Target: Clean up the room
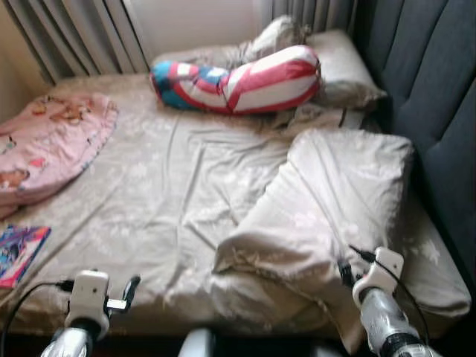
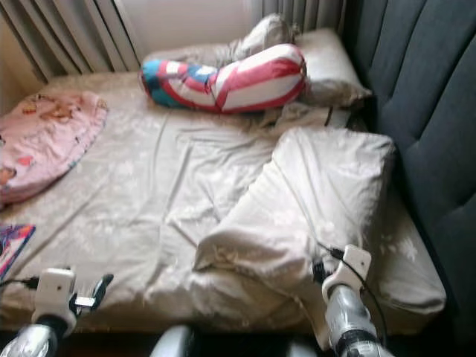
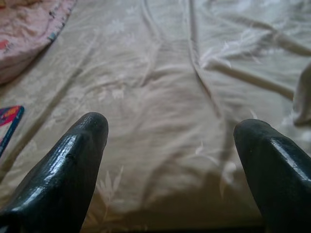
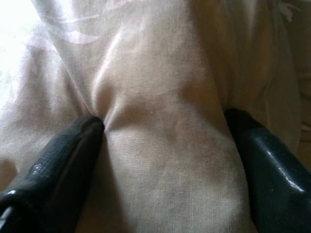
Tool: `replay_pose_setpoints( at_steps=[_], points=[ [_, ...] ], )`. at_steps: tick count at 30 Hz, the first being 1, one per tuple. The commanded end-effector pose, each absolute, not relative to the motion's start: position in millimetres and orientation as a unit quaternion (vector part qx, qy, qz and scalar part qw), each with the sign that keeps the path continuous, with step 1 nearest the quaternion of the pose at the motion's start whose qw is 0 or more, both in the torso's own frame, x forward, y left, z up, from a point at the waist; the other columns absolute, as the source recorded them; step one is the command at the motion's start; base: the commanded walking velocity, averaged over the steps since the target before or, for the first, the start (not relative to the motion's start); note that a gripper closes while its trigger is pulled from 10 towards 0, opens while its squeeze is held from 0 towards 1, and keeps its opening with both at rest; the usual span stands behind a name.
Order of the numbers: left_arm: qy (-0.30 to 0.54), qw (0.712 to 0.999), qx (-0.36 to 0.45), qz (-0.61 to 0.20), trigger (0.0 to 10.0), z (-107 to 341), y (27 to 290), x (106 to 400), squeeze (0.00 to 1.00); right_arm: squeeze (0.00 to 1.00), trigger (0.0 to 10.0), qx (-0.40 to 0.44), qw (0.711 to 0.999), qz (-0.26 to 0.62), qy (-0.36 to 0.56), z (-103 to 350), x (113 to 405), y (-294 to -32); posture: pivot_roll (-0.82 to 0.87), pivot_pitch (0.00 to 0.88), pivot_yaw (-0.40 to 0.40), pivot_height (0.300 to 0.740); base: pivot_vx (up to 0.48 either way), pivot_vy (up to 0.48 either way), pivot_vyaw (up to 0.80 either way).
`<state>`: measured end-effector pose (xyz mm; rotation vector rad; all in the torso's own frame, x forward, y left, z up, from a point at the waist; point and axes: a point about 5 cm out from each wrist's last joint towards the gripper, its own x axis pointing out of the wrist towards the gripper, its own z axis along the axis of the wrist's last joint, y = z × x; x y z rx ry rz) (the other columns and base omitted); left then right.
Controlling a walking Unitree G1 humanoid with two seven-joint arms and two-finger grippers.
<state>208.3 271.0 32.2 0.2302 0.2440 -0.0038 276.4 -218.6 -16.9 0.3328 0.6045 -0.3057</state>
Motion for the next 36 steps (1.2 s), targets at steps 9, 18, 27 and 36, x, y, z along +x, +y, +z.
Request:
replay_pose_setpoints(
  at_steps=[9,18,27,36],
  points=[
    [0.088,0.99,0.114,-0.004,10.0,60.3,265.5,206.2,0.0,0.0,8.1,0.145,0.919,-0.117,0.347,-33.6,261.3,-205.7,0.15,0.237,0.093,0.64,0.0,0.0,0.0],
    [0.059,0.994,0.096,0.0,10.0,85.2,255.5,216.3,0.0,0.0,0.0,0.129,0.925,-0.094,0.345,-30.0,266.6,-201.9,0.16,0.27,0.081,0.64,0.0,0.0,0.0],
    [0.068,0.994,0.075,0.03,10.0,89.9,264.6,212.6,0.0,0.0,0.0,0.126,0.924,-0.087,0.351,-33.3,263.5,-197.2,0.16,0.279,0.082,0.64,0.0,0.0,0.0],
    [0.072,0.994,0.071,0.032,10.0,92.5,263.4,213.5,0.0,0.0,0.0,0.125,0.924,-0.085,0.351,-35.2,260.6,-197.9,0.16,0.28,0.081,0.64,0.0,0.0,0.0]
  ],
)
